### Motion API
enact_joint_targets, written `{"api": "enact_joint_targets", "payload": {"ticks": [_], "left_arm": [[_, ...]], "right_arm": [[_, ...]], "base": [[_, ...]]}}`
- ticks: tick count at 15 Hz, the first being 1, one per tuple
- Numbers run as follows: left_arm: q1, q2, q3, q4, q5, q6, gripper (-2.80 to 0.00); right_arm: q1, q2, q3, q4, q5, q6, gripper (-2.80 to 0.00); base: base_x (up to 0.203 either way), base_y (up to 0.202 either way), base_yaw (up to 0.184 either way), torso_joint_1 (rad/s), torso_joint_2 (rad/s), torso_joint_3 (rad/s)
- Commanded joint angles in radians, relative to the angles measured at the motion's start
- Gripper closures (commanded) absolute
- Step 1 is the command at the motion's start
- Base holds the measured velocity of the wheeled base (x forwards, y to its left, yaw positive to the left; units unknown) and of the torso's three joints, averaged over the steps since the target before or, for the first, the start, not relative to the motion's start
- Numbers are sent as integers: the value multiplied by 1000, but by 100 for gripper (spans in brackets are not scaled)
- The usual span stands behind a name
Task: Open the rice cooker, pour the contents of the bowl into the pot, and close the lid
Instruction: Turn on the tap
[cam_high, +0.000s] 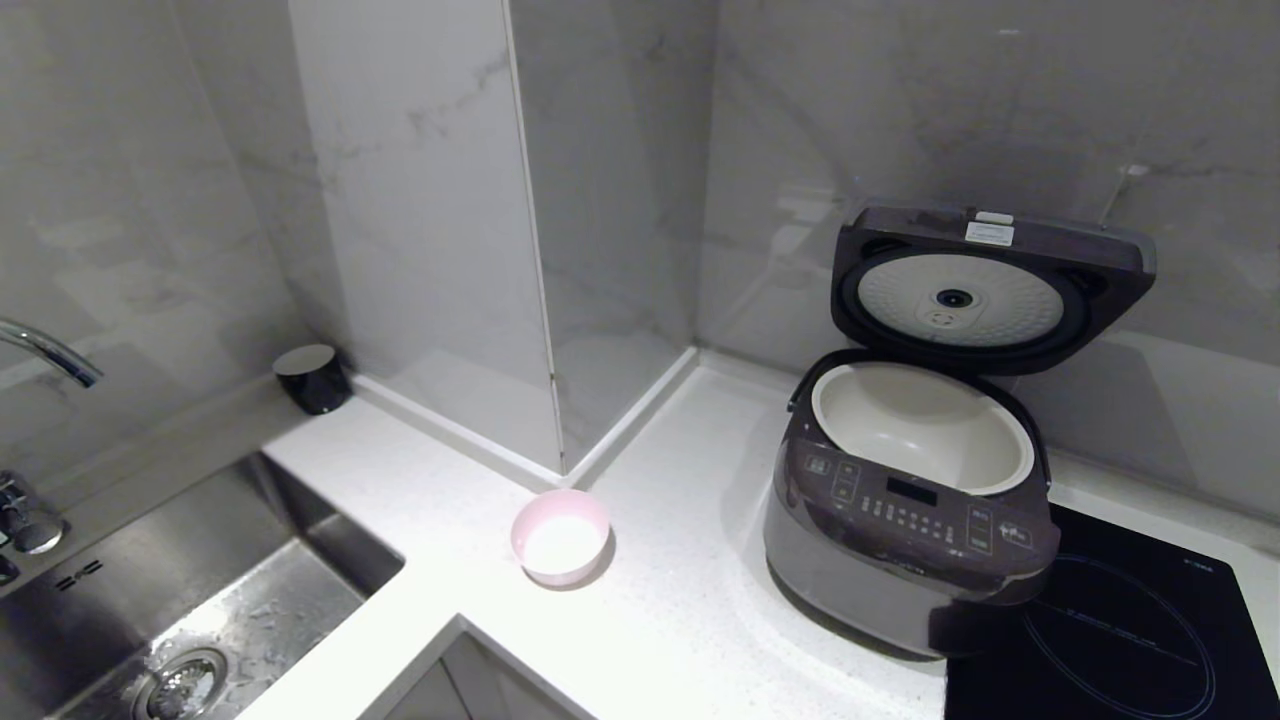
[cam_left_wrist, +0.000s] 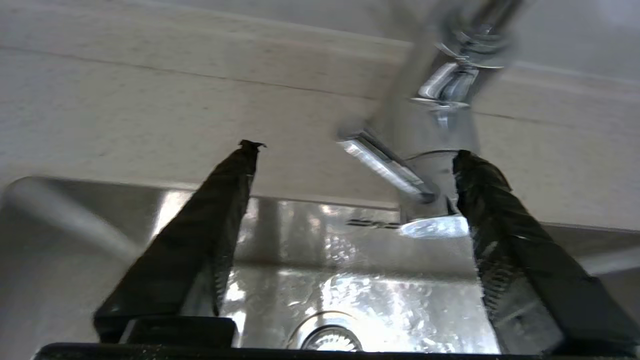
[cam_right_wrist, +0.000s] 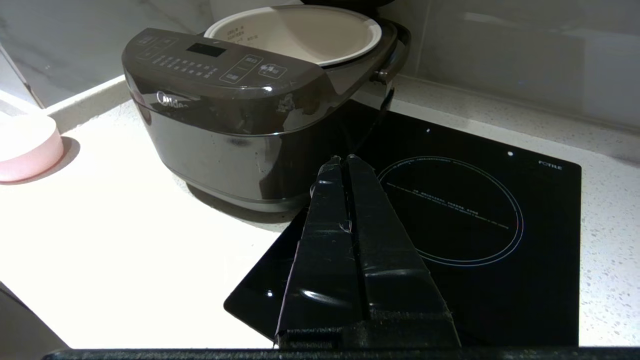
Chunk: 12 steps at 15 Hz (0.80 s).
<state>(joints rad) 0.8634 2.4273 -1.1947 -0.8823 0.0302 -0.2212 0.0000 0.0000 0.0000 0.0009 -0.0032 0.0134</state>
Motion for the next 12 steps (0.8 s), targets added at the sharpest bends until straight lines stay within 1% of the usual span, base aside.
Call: {"api": "enact_joint_targets", "payload": {"ticks": [1, 2, 5, 6, 9, 12], "left_arm": [[-3, 29, -25, -6, 6, -2, -280], [-7, 41, -40, -5, 27, -1, -280], [-26, 41, -39, -6, 42, -4, -280], [-32, 41, -39, -6, 42, -11, 0], [-37, 41, -40, -6, 60, -20, 0], [-37, 39, -40, -6, 60, -20, 0]], "right_arm": [[0, 0, 0, 1, 0, 0, 0], [0, 0, 0, 1, 0, 0, 0], [0, 0, 0, 0, 0, 0, 0], [0, 0, 0, 1, 0, 0, 0], [0, 0, 0, 1, 0, 0, 0], [0, 0, 0, 0, 0, 0, 0]], "base": [[0, 0, 0, 0, 0, 0], [0, 0, 0, 0, 0, 0], [0, 0, 0, 0, 0, 0], [0, 0, 0, 0, 0, 0], [0, 0, 0, 0, 0, 0], [0, 0, 0, 0, 0, 0]]}}
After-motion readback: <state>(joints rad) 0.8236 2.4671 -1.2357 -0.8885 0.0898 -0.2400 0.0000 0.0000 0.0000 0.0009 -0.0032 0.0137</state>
